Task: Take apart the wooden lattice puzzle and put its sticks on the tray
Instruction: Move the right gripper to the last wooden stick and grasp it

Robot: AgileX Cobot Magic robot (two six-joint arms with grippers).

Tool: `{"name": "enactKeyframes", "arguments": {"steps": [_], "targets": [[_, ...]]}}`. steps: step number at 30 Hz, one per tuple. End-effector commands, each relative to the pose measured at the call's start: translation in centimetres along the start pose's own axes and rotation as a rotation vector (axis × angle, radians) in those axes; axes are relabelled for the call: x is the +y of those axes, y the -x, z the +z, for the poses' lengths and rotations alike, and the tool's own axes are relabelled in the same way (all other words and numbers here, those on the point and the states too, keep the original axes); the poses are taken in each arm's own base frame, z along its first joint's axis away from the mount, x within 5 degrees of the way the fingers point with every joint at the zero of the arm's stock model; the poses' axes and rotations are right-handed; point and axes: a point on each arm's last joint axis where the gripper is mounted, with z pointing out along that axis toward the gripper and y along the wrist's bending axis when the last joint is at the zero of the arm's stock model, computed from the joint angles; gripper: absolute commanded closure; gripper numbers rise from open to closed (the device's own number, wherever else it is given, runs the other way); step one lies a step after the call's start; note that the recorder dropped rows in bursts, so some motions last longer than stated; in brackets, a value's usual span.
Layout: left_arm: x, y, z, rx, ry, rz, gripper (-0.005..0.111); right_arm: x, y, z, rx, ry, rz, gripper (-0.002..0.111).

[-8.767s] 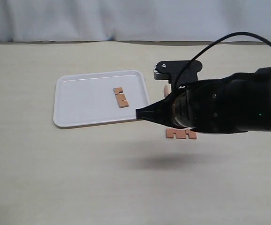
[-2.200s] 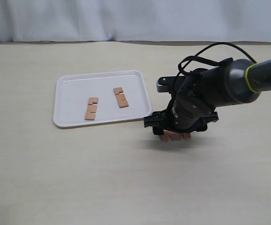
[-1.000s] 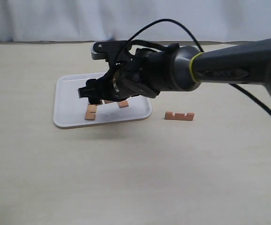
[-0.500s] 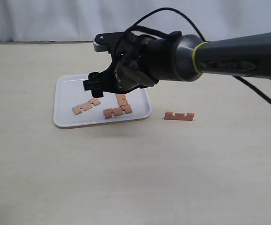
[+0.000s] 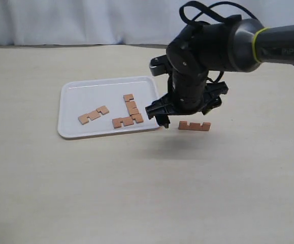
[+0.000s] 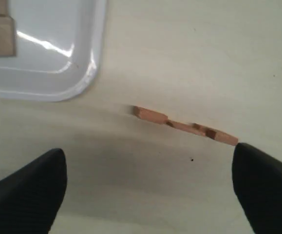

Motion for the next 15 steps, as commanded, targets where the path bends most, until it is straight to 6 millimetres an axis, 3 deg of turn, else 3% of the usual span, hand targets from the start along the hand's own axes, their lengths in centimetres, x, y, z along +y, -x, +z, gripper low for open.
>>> {"name": "enactKeyframes", "arguments": {"steps": [1, 7, 15], "targets": [[0.0, 0.0, 0.0, -0.007, 0.003, -0.004, 0.107, -2.1, -0.8, 1.3, 0.001, 0.030, 0.051, 0.023], [0.0, 0.0, 0.0, -0.007, 0.003, -0.004, 0.107, -4.2, -1.1, 3.0, -0.015, 0.052, 0.182, 0.022], [0.0, 0.0, 0.0, -0.007, 0.003, -0.004, 0.107, -4.2, -0.7, 3.1, -0.057, 0.076, 0.266, 0.022]]}}
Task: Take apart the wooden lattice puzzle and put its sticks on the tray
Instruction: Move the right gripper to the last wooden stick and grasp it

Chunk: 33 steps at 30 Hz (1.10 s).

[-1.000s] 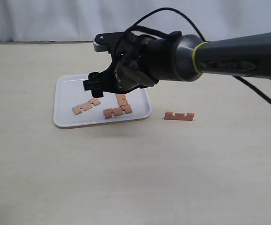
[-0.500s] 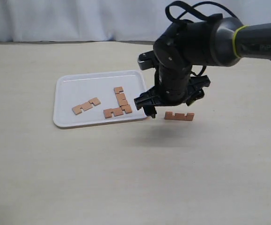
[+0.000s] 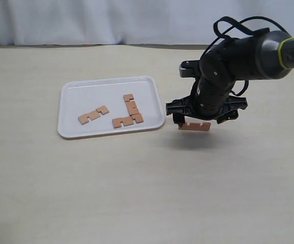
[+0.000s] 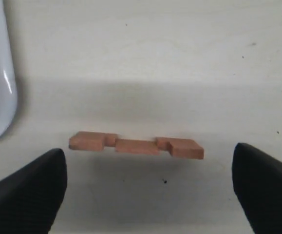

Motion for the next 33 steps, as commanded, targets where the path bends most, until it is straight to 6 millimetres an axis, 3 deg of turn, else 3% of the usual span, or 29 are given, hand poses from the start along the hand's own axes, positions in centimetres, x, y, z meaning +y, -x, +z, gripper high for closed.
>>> {"name": "enactKeyframes", "arguments": {"steps": [1, 13, 22, 25, 30, 33], "targets": [[0.0, 0.0, 0.0, -0.007, 0.003, -0.004, 0.107, 0.2, 0.3, -0.4, -0.037, 0.028, 0.025, 0.022], [0.0, 0.0, 0.0, -0.007, 0.003, -0.004, 0.107, 0.5, -0.1, 1.5, -0.012, 0.022, 0.019, 0.022], [0.0, 0.0, 0.0, -0.007, 0.003, -0.004, 0.107, 0.6, 0.0, 1.8, -0.021, 0.029, 0.015, 0.025], [0.0, 0.0, 0.0, -0.007, 0.003, -0.004, 0.107, 0.7, 0.0, 2.1, -0.022, 0.032, 0.038, 0.042], [0.0, 0.0, 0.0, -0.007, 0.003, -0.004, 0.107, 0.6, -0.2, 2.2, -0.010, 0.023, 0.057, 0.085], [0.0, 0.0, 0.0, -0.007, 0.003, -0.004, 0.107, 0.5, -0.1, 1.9, -0.005, 0.017, 0.051, 0.104]]}}
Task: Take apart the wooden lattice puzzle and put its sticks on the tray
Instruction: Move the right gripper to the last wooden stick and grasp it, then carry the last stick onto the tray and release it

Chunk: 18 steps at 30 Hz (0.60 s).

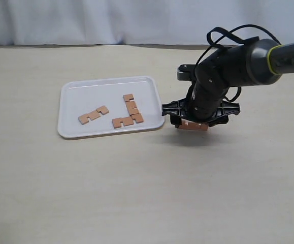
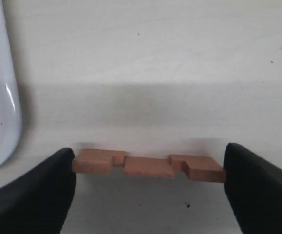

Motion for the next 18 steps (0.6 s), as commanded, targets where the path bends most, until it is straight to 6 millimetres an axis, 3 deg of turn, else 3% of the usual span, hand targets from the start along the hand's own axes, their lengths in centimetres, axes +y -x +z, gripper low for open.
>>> {"name": "enactKeyframes", "arguments": {"steps": [1, 5, 11, 15, 18], "targets": [[0.0, 0.0, 0.0, -0.007, 0.003, -0.002, 0.107, -0.1, -0.1, -0.3, 0.007, -0.012, -0.010, 0.104], [0.0, 0.0, 0.0, -0.007, 0.003, -0.002, 0.107, 1.1, 0.6, -3.1, -0.103, 0.045, -0.111, 0.104], [0.0, 0.0, 0.0, -0.007, 0.003, -0.002, 0.107, 5.8, 0.5, -7.7, -0.339, 0.261, -0.249, 0.104], [0.0, 0.0, 0.0, -0.007, 0.003, -0.002, 0.107, 9.2, -0.2, -7.9, -0.457, 0.413, -0.313, 0.103], [0.0, 0.0, 0.0, -0.007, 0.003, -0.002, 0.107, 10.9, -0.5, -6.5, -0.511, 0.497, -0.334, 0.091]]}}
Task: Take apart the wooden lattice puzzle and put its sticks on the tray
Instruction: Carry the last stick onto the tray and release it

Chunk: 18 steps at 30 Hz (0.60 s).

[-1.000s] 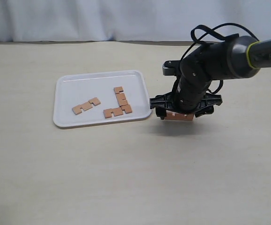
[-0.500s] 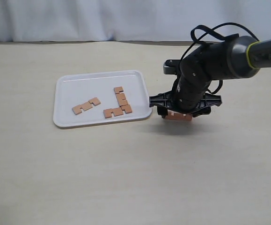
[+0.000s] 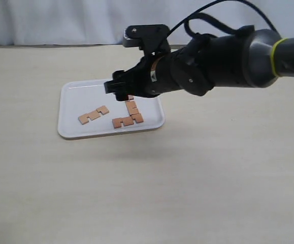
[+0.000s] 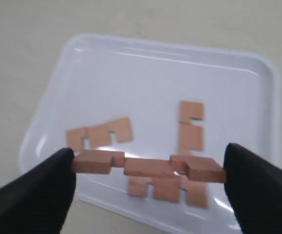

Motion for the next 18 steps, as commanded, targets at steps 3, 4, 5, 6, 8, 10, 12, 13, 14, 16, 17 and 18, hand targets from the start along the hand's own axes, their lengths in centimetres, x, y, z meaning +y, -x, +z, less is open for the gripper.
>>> {"name": "enactKeyframes", "arguments": {"steps": [3, 4, 5, 6, 8, 10, 12, 13, 14, 16, 17, 18], "targets": [[0.0, 0.0, 0.0, -0.007, 0.003, -0.004, 0.107, 1.6, -1.4, 3.7, -0.109, 0.139, -0.038, 0.070], [0.0, 0.0, 0.0, -0.007, 0.003, -0.004, 0.107, 1.5, -1.7, 4.3, -0.114, 0.146, -0.030, 0.060], [0.0, 0.0, 0.0, -0.007, 0.003, -0.004, 0.107, 1.3, -2.0, 4.9, -0.122, 0.154, -0.026, 0.054], [0.0, 0.0, 0.0, -0.007, 0.003, -0.004, 0.107, 1.2, -2.3, 5.4, -0.127, 0.162, -0.020, 0.046], [0.0, 0.0, 0.0, -0.007, 0.003, -0.004, 0.107, 1.2, -2.5, 6.0, -0.131, 0.165, 0.008, 0.033], [0.0, 0.0, 0.0, -0.007, 0.003, -0.004, 0.107, 1.2, -2.3, 6.4, -0.135, 0.166, 0.016, 0.025], [0.0, 0.0, 0.0, -0.007, 0.003, -0.004, 0.107, 1.4, -2.1, 6.5, -0.140, 0.170, 0.023, 0.020], [0.0, 0.0, 0.0, -0.007, 0.003, -0.004, 0.107, 1.5, -1.7, 6.4, -0.150, 0.173, 0.023, 0.018], [0.0, 0.0, 0.0, -0.007, 0.003, -0.004, 0.107, 1.5, -1.5, 6.2, -0.153, 0.173, 0.031, 0.017], [0.0, 0.0, 0.0, -0.007, 0.003, -0.004, 0.107, 1.5, -1.2, 5.6, -0.146, 0.163, 0.035, 0.016], [0.0, 0.0, 0.0, -0.007, 0.003, -0.004, 0.107, 1.5, -1.0, 5.2, -0.136, 0.150, 0.027, 0.016], [0.0, 0.0, 0.0, -0.007, 0.003, -0.004, 0.107, 1.4, -0.7, 4.8, -0.133, 0.142, 0.014, 0.016]]}}
